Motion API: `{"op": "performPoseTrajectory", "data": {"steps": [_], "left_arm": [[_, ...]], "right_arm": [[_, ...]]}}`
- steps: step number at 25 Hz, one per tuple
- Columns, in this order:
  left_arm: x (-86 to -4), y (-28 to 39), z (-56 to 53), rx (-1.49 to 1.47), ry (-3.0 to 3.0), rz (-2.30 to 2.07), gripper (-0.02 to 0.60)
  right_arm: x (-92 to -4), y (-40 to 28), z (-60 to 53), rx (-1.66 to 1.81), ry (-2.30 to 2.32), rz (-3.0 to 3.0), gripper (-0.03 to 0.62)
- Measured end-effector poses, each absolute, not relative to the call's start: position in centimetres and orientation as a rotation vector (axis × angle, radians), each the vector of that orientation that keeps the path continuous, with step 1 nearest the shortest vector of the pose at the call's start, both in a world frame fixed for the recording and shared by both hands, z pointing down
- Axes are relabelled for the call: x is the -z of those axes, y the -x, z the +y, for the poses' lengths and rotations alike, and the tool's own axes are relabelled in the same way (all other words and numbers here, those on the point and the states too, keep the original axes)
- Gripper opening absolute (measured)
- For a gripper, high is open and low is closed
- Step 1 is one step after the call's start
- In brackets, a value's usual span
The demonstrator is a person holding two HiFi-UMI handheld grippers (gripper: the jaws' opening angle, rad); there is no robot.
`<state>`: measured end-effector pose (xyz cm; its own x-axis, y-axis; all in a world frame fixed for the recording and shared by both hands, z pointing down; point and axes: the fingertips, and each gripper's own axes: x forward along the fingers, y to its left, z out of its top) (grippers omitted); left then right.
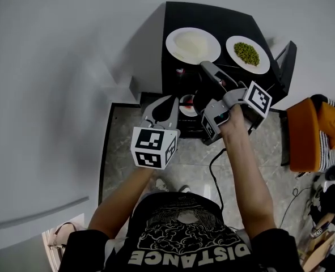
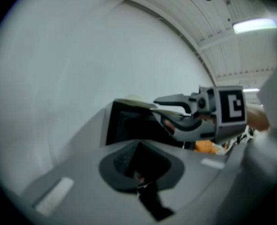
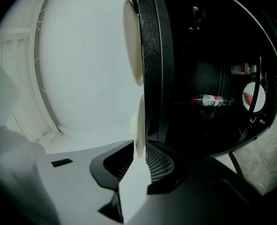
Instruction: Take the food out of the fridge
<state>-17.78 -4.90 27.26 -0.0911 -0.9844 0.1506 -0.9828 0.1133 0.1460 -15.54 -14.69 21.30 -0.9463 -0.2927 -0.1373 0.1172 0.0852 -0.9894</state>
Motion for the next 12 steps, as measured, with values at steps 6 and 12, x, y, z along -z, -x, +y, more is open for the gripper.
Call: {"op": "performPoseTrajectory", "data": {"steps": [6, 12], "left_arm": [[-27.3, 18.8, -7.7, 0.009, -1.961, -2.147, 0.002], [-27.7, 14.0, -5.5, 0.01, -1.982, -2.121, 0.002]], "right_arm": [[-21.7, 14.8, -15.5, 1.8, 0.221, 2.188, 0.051], [-24.7, 9.1, -10.6, 1.516, 0.369, 2.521, 0.051]]}}
